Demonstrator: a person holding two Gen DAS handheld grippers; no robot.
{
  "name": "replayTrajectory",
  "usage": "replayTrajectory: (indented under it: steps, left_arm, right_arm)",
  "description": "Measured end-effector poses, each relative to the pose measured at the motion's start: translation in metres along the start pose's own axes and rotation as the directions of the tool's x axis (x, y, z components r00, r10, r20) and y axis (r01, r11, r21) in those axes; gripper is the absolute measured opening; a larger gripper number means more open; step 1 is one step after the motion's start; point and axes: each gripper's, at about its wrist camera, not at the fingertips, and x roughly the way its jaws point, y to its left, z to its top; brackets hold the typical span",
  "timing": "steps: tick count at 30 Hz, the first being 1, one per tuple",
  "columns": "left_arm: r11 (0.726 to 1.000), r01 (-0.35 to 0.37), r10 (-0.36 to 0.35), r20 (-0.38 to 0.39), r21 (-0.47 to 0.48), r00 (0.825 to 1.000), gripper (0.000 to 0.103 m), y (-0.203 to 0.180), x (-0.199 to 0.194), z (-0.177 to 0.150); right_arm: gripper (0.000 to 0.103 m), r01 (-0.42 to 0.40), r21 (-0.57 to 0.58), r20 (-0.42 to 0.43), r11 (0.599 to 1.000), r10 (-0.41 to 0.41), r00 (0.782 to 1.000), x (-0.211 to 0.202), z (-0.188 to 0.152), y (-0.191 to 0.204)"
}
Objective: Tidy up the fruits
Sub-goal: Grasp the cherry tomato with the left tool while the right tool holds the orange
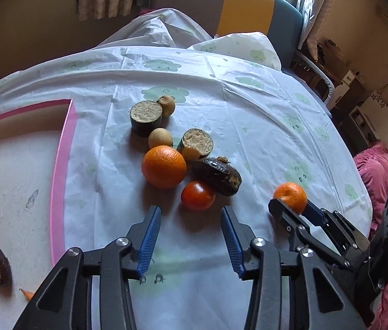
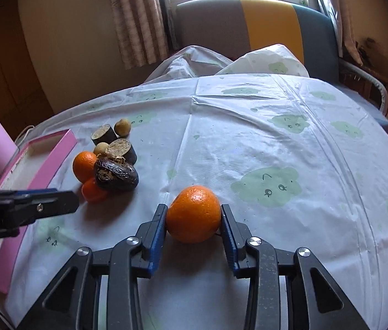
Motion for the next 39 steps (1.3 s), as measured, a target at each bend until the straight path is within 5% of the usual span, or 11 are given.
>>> replayTrajectory:
  steps: [14, 28, 39]
  left_arm:
    - [0.998, -0.005, 0.005, 0.004, 0.057, 1.000, 0.031, -0.009, 0.031, 0.009]
    - [0.990, -0.037, 0.030, 0.053, 0.137, 0.998, 0.030, -0.012, 0.010, -0.036]
    - [0.996, -0.031, 0.025, 0.066, 0.088, 0.998, 0.029, -0.001, -0.019, -0.043]
  right_arm:
    - [0.040, -0.086, 0.091, 0.006, 0.992, 0.086, 0.996, 0.003, -0.002, -0.015]
    - [0.040, -0.044, 0.055, -0.012, 0.998, 0.045, 0.999, 0.005, -0.001, -0.008]
    - [0.039, 0.006, 0.010, -0.018, 1.000, -0.006, 1.000, 0.006, -0.002, 0.000]
